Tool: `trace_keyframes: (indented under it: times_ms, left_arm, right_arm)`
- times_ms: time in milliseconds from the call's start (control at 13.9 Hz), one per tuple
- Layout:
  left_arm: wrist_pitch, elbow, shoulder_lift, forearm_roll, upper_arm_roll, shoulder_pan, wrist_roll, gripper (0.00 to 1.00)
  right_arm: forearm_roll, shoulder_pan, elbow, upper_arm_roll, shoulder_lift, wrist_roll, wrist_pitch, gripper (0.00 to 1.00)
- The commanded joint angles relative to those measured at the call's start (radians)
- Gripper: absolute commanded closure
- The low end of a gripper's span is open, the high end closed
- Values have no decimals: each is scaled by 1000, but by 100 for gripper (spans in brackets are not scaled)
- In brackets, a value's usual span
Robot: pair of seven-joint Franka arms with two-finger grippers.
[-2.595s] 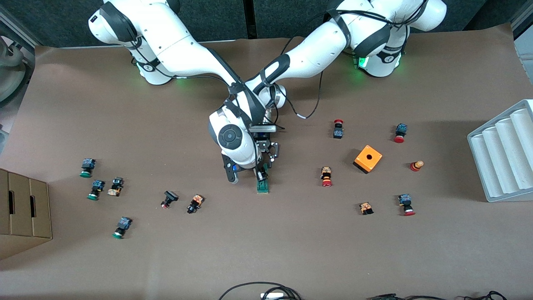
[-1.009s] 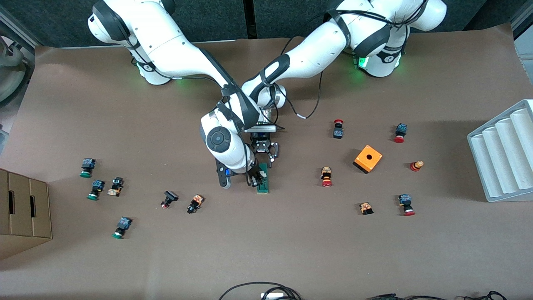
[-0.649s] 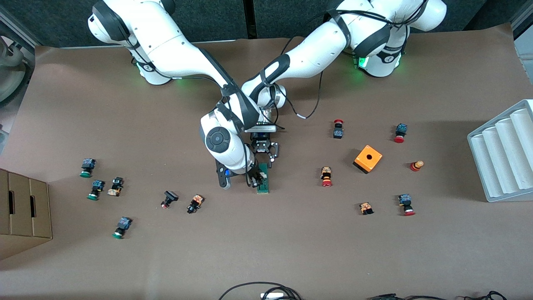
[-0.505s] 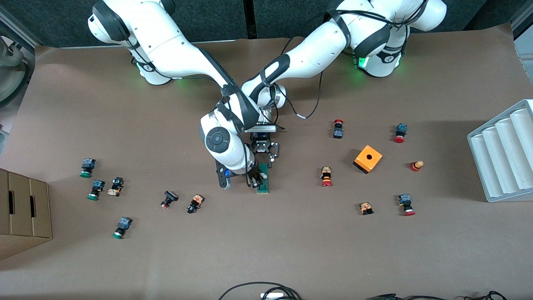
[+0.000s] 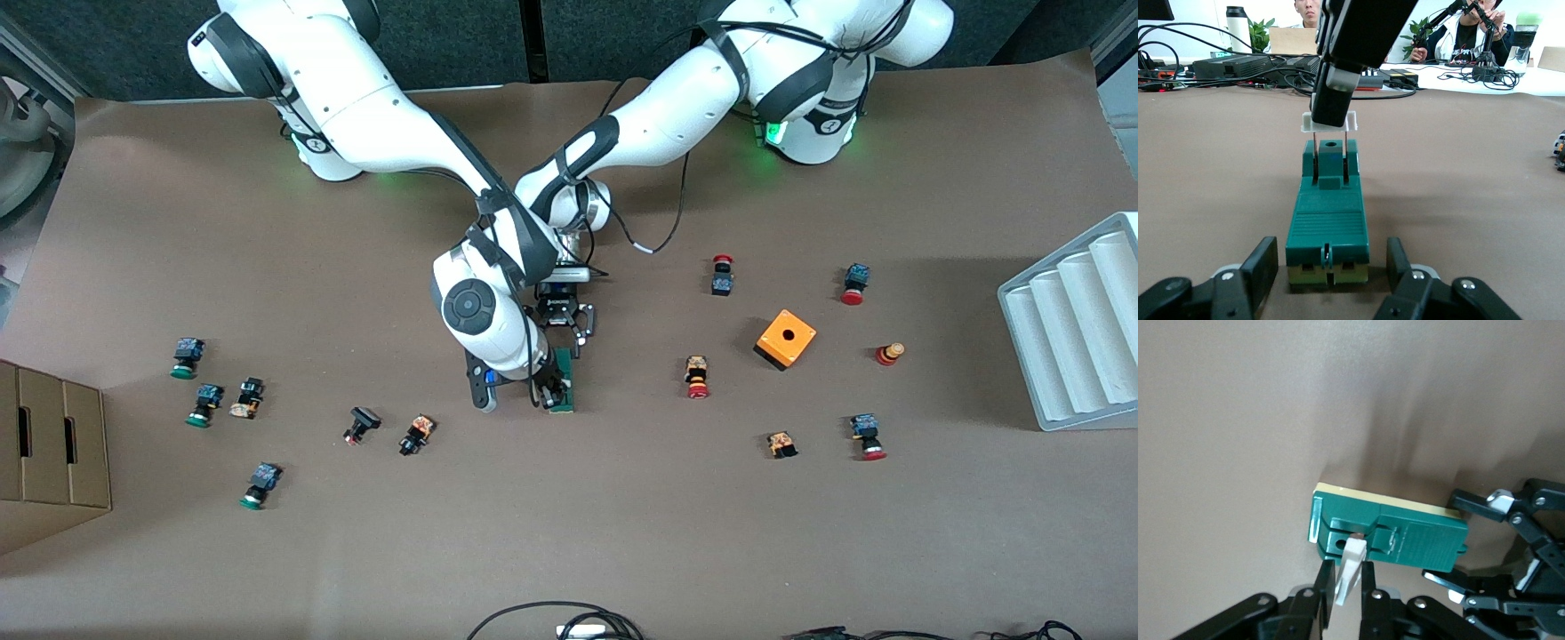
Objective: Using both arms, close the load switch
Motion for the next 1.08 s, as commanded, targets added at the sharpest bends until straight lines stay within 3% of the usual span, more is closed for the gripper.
trace_keyframes:
  times_ms: [0, 1009]
  left_arm:
    - [7, 37, 35, 16, 11, -14, -13, 27]
    - [7, 37, 35, 16, 11, -14, -13, 27]
  right_arm:
    - [40, -6, 66, -4, 47, -9, -5, 78]
    - [40, -38, 145, -4, 107, -10, -3, 74]
